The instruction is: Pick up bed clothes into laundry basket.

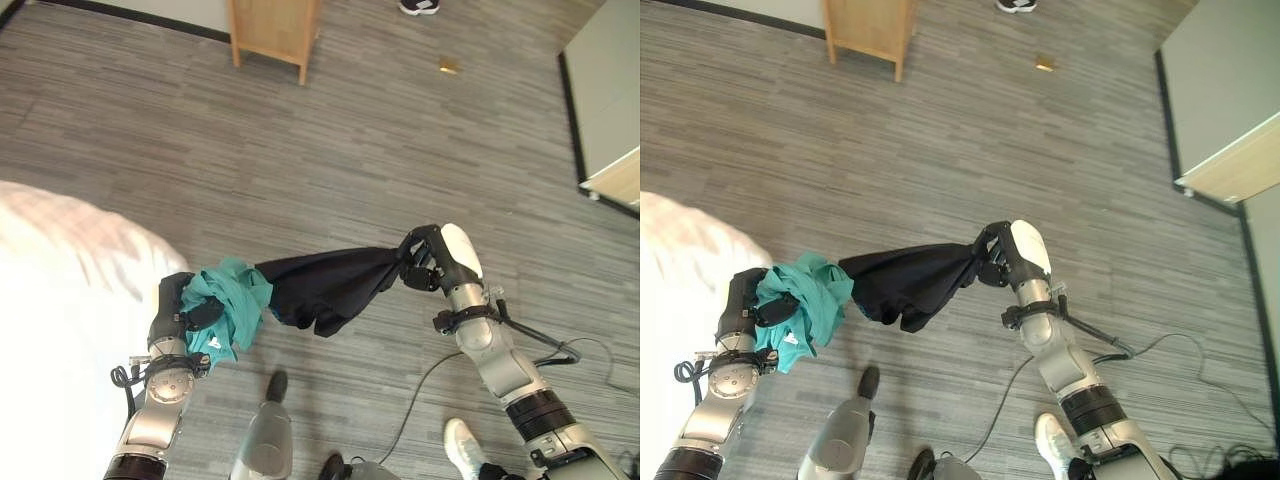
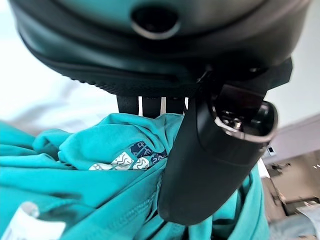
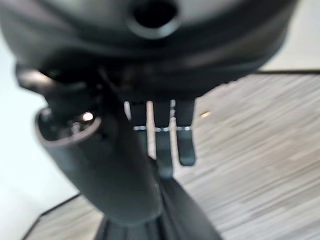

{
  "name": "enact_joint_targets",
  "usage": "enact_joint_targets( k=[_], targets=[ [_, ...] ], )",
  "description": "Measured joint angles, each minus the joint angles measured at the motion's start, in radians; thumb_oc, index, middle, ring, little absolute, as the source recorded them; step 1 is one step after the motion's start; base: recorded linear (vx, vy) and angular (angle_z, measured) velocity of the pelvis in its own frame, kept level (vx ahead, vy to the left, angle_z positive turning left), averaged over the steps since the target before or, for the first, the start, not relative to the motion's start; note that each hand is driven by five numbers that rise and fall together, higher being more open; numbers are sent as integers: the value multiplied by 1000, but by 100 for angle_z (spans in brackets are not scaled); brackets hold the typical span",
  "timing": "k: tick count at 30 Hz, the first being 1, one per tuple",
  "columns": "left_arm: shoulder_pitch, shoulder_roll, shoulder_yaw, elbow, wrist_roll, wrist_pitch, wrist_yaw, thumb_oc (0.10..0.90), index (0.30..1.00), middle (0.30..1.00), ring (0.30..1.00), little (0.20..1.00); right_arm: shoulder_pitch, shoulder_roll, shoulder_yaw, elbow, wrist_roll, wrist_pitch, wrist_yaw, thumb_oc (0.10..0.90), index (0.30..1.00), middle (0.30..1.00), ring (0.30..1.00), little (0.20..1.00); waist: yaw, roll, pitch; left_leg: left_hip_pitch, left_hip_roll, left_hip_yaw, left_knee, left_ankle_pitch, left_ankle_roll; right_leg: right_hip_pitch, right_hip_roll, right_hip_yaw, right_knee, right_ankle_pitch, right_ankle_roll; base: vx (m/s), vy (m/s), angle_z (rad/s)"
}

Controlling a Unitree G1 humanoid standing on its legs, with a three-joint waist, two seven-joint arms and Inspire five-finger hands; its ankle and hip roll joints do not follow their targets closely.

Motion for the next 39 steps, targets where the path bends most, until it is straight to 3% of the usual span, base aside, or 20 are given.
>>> enact_joint_targets(
  k=[1, 4, 6, 9, 10, 13, 15, 16, 17, 19, 21, 22, 23, 25, 28, 29, 31, 34, 38, 39],
  targets=[
    [-8, 0, -1, 0, 10, 0, 1, 400, 300, 300, 300, 300, 20, 2, -10, -1, 0, 1, -2, 400, 300, 300, 300, 300, -21, -1, -1, 34, 0, -18, -27, -18, 18, -14, -15, -4, -7, -7, 12, 545, 35, 36],
    [-28, 6, 2, 2, 27, 0, 3, 400, 300, 300, 300, 300, 52, 9, -26, -16, 1, 0, -6, 400, 300, 300, 300, 300, -80, 20, -5, 71, 16, -61, -70, -3, 2, -66, -27, -52, -125, -22, 19, 564, -39, 39],
    [-44, 16, 4, 4, 43, 0, 3, 400, 300, 300, 300, 300, 61, 9, -27, -17, 2, 1, -6, 400, 300, 300, 300, 300, -114, 31, -10, 115, 34, -82, -118, -3, -7, -105, 7, -74, -406, 34, 11, 751, -39, 35],
    [-66, 12, 5, 54, 62, 0, 2, 400, 300, 300, 300, 300, 72, 9, -25, -20, 2, -1, -14, 400, 300, 300, 300, 300, -154, 42, -27, 134, 42, -124, -121, -53, -18, -211, 12, -108, -569, 166, 19, 771, -51, 48],
    [-67, 11, 6, 69, 63, 2, 2, 400, 300, 300, 300, 300, 78, 10, -24, -18, 2, 2, -15, 400, 300, 300, 300, 300, -170, 49, -28, 154, 52, -145, -111, -67, -45, -229, 18, -124, -631, 216, 7, 801, -126, 52],
    [-65, -12, 11, 99, 67, 1, 12, 400, 300, 300, 300, 300, 100, 8, -17, -18, 1, 5, -19, 400, 300, 300, 300, 300, -211, 87, -49, 174, 109, -256, -83, -144, -89, -276, 25, -100, -636, 249, -6, 917, -176, 98],
    [-52, -12, 5, 104, 68, -1, 15, 400, 300, 300, 300, 300, 127, 8, 8, -16, 1, 9, -13, 400, 300, 300, 300, 300, -223, 77, -78, 221, 156, -341, -85, -198, -151, -236, 23, -37, -584, 189, 25, 741, -133, 137],
    [-42, -37, 8, 105, 67, -6, 21, 400, 300, 300, 300, 300, 128, -6, 16, -2, 1, 10, -10, 400, 300, 300, 300, 300, -209, 116, -103, 243, 216, -355, -83, -230, -194, -249, 65, -55, -511, 278, -81, 645, -136, 101],
    [-19, -41, 8, 102, 68, -7, 20, 400, 300, 300, 300, 300, 104, 2, 25, 34, 1, 11, -3, 400, 300, 300, 300, 300, -200, 141, -108, 230, 250, -333, -14, -233, -202, -253, 100, -63, -444, 242, -128, 476, -222, 21],
    [47, -38, 16, 94, 65, -7, 19, 400, 300, 300, 300, 300, 96, 1, 46, 49, 5, 7, 27, 400, 300, 300, 300, 300, -142, 138, -109, 156, 257, -304, 279, -189, -179, -214, 159, -43, -398, 187, -232, 299, -272, -43],
    [79, -41, 20, 96, 55, -7, 17, 400, 300, 300, 300, 300, 84, 1, 46, 50, 23, 8, 30, 400, 300, 300, 300, 300, -87, 99, -100, 7, 156, -336, 598, -182, -151, -181, 178, 22, -424, 177, -269, 235, -108, -77],
    [85, -40, 22, 90, 53, -7, 7, 400, 300, 300, 300, 300, 61, 4, 47, 50, 51, 8, 32, 400, 300, 300, 300, 300, -75, 65, -82, -71, 66, -339, 691, -203, -145, -146, 173, 44, -471, 188, -275, 301, 1, -57],
    [89, -39, 20, 89, 51, -7, -5, 400, 300, 300, 300, 300, 56, 9, 50, 49, 68, 9, 36, 400, 300, 300, 300, 300, -79, 56, -77, -130, 29, -327, 687, -221, -146, -108, 182, 49, -507, 185, -273, 394, 51, -31],
    [84, -41, 13, 64, 47, -8, -20, 400, 300, 300, 300, 300, 56, 11, 54, 48, 92, 7, 40, 400, 300, 300, 300, 300, -78, 35, -65, -173, 7, -269, 514, -232, -147, -31, 196, 41, -572, 182, -264, 356, 110, -4],
    [77, -39, 8, 31, 47, -20, -26, 400, 300, 300, 300, 300, 48, 12, 49, 47, 92, -2, 39, 400, 300, 300, 300, 300, -71, 36, -61, -208, -18, -247, 324, -184, -159, 26, 213, 47, -613, 161, -233, 355, 141, -17],
    [59, -39, 0, 32, 51, -21, -26, 400, 300, 300, 300, 300, 39, -1, 47, 56, 84, -4, 37, 400, 300, 300, 300, 300, -64, 51, -59, -175, -28, -256, 134, -105, -122, 59, 219, 62, -626, 161, -229, 238, 17, -29],
    [50, -39, 1, 25, 58, -21, -24, 400, 300, 300, 300, 300, 46, -9, 24, 53, 84, -3, 37, 400, 300, 300, 300, 300, -61, 94, -55, -131, -6, -230, 47, 98, -134, 120, 237, 72, -626, 127, -192, 321, 146, -16],
    [45, -22, 12, 5, 58, -22, -21, 400, 300, 300, 300, 300, 93, 5, 4, 7, 85, -13, 49, 400, 300, 300, 300, 300, -72, 60, -56, -38, -65, -217, -59, 115, -88, 151, 163, 57, -602, 81, -135, 223, 146, 18],
    [44, -19, 50, 3, 58, -25, -21, 400, 300, 300, 300, 300, 94, 12, -1, 4, 85, -27, 61, 400, 300, 300, 300, 300, -61, 61, -57, 40, -99, -214, -153, 131, -64, 181, 119, 57, -607, 85, -85, 106, 74, 5],
    [137, -4, 52, 3, 58, -25, -24, 400, 300, 300, 300, 300, 163, 45, -9, 4, 85, -34, 81, 400, 300, 300, 300, 300, -23, 1, -85, 80, -83, -212, -195, 124, -64, 211, 133, 60, -628, 77, -75, -291, 252, -6]
  ],
)
